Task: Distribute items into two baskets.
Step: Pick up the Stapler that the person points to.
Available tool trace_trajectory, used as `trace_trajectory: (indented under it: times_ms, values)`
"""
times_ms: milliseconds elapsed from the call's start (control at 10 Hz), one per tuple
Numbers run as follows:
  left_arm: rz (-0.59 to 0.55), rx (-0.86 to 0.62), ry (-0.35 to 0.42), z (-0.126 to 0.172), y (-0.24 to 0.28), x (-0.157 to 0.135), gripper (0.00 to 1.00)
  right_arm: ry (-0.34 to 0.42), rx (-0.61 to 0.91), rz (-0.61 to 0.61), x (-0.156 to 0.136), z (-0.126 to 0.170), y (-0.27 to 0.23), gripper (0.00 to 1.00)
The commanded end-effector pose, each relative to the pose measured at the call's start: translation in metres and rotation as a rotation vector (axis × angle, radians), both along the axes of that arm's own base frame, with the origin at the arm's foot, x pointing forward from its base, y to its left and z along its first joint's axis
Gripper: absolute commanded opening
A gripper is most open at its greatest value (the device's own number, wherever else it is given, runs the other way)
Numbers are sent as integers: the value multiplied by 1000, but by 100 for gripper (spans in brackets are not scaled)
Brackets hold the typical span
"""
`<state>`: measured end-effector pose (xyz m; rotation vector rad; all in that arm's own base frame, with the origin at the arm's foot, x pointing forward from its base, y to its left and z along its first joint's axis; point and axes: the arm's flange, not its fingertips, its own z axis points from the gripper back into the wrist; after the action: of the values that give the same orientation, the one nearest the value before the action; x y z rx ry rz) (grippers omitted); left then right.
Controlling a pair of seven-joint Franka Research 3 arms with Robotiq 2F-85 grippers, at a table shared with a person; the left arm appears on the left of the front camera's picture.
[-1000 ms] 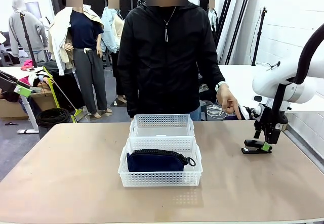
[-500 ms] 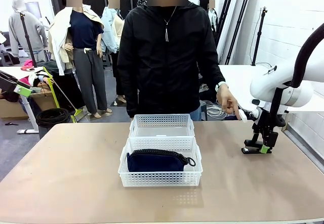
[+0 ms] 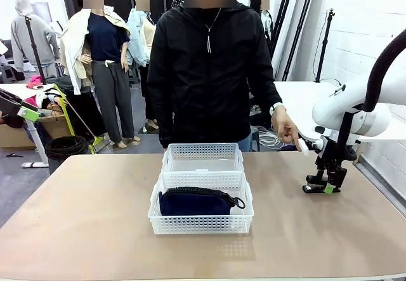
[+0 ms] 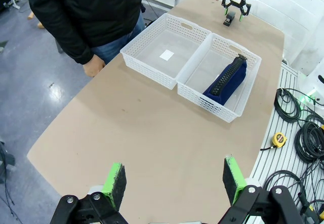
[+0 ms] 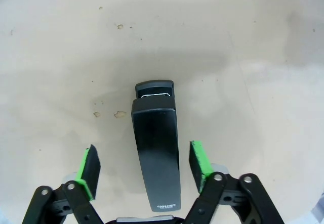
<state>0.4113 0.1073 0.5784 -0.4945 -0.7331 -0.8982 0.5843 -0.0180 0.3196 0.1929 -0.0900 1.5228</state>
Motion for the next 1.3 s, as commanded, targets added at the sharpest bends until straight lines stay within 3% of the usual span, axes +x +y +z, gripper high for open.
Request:
trace_trajectory:
  times_ms: [0, 400, 800, 1200]
  values:
    - [-5, -18, -4, 0, 1, -1, 100, -5, -18, -18, 3, -1, 2, 59]
    - [-5, -18, -4, 0, 1, -1, 100, -5, -26, -19, 4, -1, 2, 0]
    - [-5, -18, -4, 0, 1, -1, 100, 8, -31, -54, 4, 0, 3, 0]
    - [-5, -18, -4, 0, 1, -1, 100, -40, 15, -243, -5, 57, 0, 0]
